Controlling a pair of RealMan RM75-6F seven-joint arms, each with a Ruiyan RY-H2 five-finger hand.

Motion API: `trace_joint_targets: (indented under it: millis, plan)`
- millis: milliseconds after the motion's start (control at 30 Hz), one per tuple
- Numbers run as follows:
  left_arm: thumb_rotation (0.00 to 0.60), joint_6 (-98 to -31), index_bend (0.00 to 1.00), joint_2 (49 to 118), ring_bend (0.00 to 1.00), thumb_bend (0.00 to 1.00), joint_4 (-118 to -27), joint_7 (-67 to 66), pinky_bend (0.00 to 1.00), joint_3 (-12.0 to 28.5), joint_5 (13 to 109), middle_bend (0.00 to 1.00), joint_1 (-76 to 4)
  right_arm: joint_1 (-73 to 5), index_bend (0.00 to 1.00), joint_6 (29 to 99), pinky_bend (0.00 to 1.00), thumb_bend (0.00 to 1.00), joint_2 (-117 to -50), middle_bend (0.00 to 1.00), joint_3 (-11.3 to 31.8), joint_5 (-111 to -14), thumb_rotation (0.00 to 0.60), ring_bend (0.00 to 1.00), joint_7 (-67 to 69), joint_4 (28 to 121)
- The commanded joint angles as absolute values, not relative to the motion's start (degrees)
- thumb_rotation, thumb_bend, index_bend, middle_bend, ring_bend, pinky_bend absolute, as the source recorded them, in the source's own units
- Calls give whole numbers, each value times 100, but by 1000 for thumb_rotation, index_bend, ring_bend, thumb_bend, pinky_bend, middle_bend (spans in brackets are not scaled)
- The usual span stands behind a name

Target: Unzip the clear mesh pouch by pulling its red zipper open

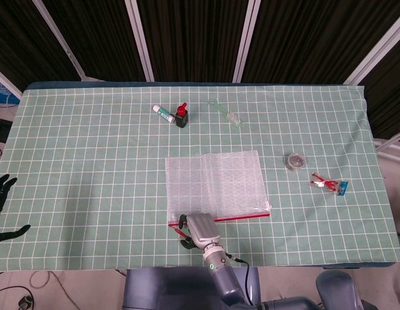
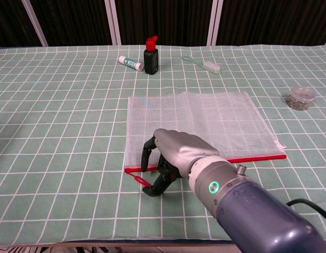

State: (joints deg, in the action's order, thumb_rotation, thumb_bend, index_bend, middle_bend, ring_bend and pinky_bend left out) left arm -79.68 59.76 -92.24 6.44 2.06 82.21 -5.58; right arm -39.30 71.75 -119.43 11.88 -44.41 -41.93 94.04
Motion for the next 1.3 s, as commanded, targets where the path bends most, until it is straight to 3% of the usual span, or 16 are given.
trace_joint_targets:
  millis: [33, 600, 933, 1300]
  plan:
    - [600, -7963, 0, 5974, 0, 0, -9228, 660, 0, 209, 8219, 0, -562, -3911, 493, 7174, 1000, 336, -12042, 1000, 1201, -4459, 600, 1000, -4129, 9276]
    - [600, -7976, 0, 5972, 0, 0, -9208, 752, 0, 200, 8256, 0, -566, -3808, 520, 7113, 1000, 358, -12318, 1000, 1250, -4431, 600, 1000, -4089, 8863]
    - [600, -7960, 0, 5963, 0, 0, -9214, 786, 0, 195, 8250, 0, -570, -3724, 539, 7069, 1000, 448, -12327, 1000, 1250, -4417, 600, 1000, -4076, 8784]
    - [600, -7954, 0, 5962, 0, 0, -9221, 791, 0, 196, 8238, 0, -572, -3664, 550, 7042, 1000, 468, -12342, 1000, 1249, -4469, 600, 1000, -4065, 8785]
